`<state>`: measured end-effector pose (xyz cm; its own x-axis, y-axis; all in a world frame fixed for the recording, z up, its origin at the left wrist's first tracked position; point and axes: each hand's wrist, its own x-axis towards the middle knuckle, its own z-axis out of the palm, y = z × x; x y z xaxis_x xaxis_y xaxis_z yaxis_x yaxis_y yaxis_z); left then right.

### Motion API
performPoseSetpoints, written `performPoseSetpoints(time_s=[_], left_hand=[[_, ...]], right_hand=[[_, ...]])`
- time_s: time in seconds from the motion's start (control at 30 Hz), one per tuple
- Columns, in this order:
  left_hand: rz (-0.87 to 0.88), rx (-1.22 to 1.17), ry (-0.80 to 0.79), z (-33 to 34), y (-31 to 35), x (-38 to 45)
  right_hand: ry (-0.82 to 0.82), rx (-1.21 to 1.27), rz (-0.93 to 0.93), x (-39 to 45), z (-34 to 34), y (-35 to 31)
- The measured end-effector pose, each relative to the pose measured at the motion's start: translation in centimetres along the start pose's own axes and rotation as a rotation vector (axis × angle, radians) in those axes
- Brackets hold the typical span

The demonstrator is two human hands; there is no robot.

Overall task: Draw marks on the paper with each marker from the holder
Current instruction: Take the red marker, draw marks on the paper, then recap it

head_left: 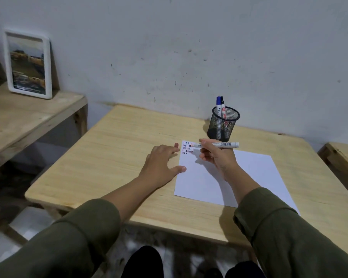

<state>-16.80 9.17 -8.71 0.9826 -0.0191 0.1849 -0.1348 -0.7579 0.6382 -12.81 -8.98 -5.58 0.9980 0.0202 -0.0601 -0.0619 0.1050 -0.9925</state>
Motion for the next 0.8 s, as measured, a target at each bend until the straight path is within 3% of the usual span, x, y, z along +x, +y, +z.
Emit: performPoseSetpoints(time_s=[0.2, 0.8], left_hand=[[0.025, 0.05, -0.059, 0.1, 0.0, 0.1], [0.024, 0.045, -0.068, 0.3, -0.6, 0.7]], right_hand=[[0.067, -0.029, 0.047, 0.2, 0.3, 1.5], [0.018, -0.109, 0.016, -0.5, 0.7, 1.0]])
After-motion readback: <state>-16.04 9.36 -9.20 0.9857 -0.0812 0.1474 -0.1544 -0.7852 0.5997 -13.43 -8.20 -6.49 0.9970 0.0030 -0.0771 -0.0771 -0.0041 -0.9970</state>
